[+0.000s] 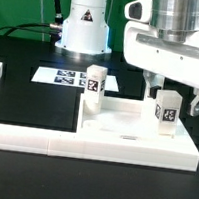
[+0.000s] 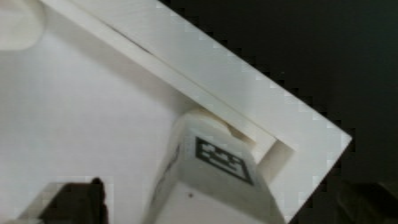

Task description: Assemble square table

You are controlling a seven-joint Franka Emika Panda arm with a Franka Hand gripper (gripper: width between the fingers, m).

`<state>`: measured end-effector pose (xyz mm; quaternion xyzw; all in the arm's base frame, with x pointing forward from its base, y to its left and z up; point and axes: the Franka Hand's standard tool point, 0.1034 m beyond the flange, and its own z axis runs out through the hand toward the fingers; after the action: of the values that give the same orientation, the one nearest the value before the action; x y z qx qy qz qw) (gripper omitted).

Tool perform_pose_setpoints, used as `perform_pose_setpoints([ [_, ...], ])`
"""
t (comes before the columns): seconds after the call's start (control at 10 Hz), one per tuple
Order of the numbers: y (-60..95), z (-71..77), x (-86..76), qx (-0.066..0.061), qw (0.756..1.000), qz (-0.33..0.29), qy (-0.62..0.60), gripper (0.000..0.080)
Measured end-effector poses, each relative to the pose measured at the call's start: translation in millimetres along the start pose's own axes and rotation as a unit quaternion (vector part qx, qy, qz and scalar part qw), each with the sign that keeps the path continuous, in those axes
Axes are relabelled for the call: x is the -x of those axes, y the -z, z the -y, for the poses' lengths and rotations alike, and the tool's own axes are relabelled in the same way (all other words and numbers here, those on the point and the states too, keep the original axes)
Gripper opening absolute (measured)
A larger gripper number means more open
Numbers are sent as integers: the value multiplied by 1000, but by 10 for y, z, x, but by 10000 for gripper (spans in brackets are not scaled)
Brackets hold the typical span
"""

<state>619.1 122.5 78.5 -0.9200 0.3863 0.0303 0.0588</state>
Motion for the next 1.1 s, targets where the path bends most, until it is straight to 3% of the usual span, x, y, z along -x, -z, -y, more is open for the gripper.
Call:
perform_pose_setpoints([
  [0.4, 2, -10, -14, 1, 990, -1, 140, 649],
  [0.6, 5, -33, -39, 17, 967, -10, 252, 649],
  [1.1, 7, -45, -58, 22, 924, -10, 382, 649],
])
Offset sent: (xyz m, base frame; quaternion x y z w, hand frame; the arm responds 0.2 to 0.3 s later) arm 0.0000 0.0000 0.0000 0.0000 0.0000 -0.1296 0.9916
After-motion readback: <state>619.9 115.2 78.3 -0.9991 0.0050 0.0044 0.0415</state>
